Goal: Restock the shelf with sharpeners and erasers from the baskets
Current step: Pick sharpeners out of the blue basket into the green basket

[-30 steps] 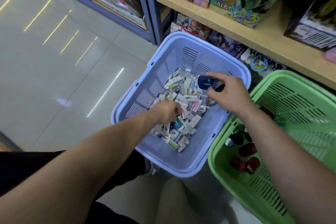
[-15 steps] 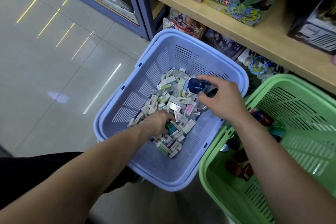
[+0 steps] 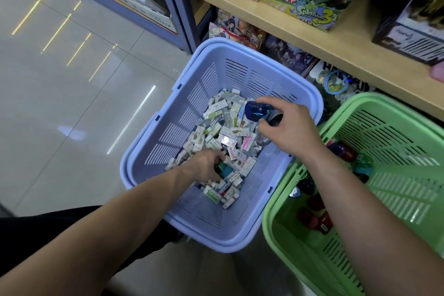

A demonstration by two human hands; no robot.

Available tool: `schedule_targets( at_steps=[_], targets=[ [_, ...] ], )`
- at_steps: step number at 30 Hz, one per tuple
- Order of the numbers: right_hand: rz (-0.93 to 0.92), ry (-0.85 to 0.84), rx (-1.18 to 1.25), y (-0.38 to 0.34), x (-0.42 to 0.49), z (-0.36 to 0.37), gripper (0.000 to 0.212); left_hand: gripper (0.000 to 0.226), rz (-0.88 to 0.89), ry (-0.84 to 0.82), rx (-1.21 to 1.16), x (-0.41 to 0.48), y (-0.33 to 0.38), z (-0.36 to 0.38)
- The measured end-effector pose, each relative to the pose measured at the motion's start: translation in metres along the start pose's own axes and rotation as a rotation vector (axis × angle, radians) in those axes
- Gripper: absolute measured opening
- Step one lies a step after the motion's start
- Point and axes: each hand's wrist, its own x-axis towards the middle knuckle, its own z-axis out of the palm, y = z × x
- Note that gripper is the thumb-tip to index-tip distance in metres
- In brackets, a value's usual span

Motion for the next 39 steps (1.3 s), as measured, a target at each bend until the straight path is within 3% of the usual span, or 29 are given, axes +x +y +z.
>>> schedule_targets(
  at_steps=[5,13,17,19,23,28,34,39],
  targets=[
    [-0.01,-0.004,-0.022,0.002,0.001,0.001,0.046,0.031,0.119,0.06,0.28,-0.007,-0.006,0.004],
    [-0.023,0.007,-0.039,0.003,0.003,0.003,0.045,0.06,0.029,0.035,0.038,-0.002,-0.005,0.005],
    [-0.027,-0.003,-0.037,0.003,0.002,0.003,0.045,0.033,0.105,0.057,0.248,-0.01,-0.006,0.009],
    [-0.033,-0.004,-0.035,0.004,0.003,0.004,0.045,0.028,0.11,0.074,0.245,-0.014,-0.007,0.012],
    [-0.039,-0.002,-0.045,0.005,0.004,0.006,0.045,0.05,0.07,0.1,0.058,-0.014,-0.004,0.011],
    [-0.057,-0.016,-0.062,0.008,0.004,0.007,0.046,0.072,0.061,0.078,0.07,-0.012,-0.005,0.01],
    [-0.056,-0.016,-0.057,0.011,0.006,0.01,0.048,0.05,0.006,0.127,0.011,-0.014,0.004,0.016],
    [-0.017,-0.012,0.053,0.004,0.002,0.002,0.047,0.04,0.151,0.087,-0.055,-0.045,0.026,-0.02]
  ],
)
